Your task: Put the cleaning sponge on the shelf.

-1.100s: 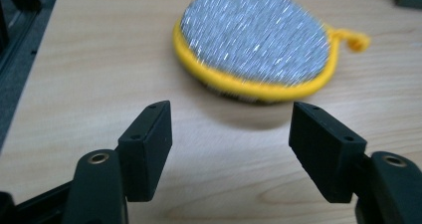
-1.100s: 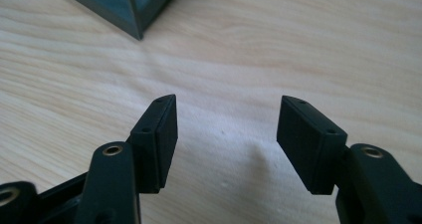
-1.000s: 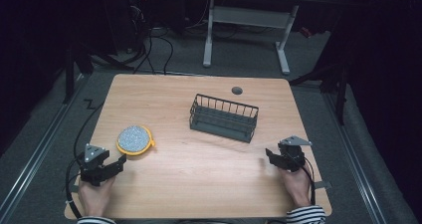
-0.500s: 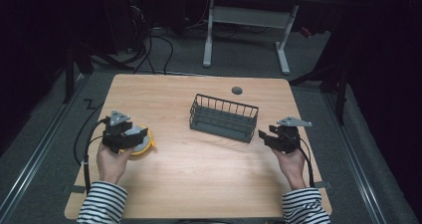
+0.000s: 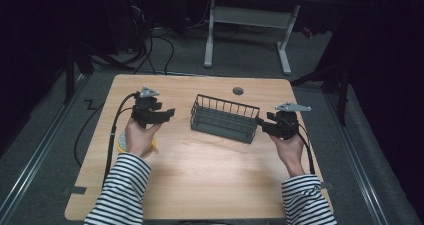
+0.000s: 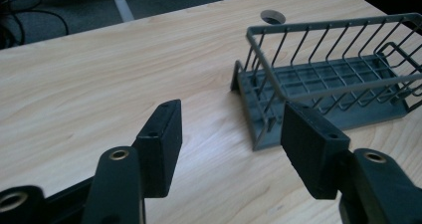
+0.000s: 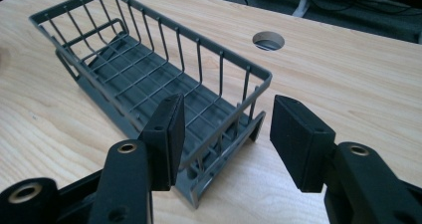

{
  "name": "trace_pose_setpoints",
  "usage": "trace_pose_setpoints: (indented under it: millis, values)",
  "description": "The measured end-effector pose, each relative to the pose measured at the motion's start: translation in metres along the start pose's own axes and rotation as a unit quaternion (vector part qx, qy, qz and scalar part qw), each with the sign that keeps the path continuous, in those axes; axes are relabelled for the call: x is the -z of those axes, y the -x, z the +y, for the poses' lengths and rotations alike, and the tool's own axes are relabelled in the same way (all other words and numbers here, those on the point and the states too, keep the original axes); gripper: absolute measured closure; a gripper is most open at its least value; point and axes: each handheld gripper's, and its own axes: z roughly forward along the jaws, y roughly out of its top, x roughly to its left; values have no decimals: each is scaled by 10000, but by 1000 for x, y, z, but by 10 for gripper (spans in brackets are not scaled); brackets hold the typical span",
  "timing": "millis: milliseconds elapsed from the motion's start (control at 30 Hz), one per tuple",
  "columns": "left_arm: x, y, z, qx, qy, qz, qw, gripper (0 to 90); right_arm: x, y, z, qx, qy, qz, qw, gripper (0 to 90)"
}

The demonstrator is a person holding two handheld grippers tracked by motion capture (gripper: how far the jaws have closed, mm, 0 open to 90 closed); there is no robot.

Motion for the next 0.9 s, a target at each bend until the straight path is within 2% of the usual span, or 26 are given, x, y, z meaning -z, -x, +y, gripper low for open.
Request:
trace_pose_setpoints:
  millis: [33, 200, 400, 567, 733, 767, 800, 900]
  values:
    - [0, 0, 0, 0, 0, 0, 10000, 438, 0, 0, 0, 0, 0, 0, 10000, 485]
    - [-31, 17, 20, -197, -175, -151, 9995, 460, -12, 5, 8, -140, -86, -11, 9999, 511]
    - [-55, 28, 29, -226, -336, -250, 9989, 486, -24, 10, 9, -294, -192, -76, 9994, 512]
    - [-63, 29, 29, -230, -352, -273, 9987, 559, -31, 15, 6, -435, -376, -42, 9983, 512]
    - [-68, 26, 28, -179, -419, -325, 9984, 624, -35, 13, 5, -395, -443, -22, 9982, 531]
    - [-69, 26, 28, -172, -436, -363, 9982, 624, -36, 13, 4, -365, -464, -12, 9983, 544]
    - [-70, 26, 27, -193, -490, -378, 9979, 654, -37, 12, 4, -349, -480, 102, 9982, 594]
    - [-71, 26, 26, -196, -547, -405, 9975, 688, -38, 10, 4, -295, -527, 116, 9981, 604]
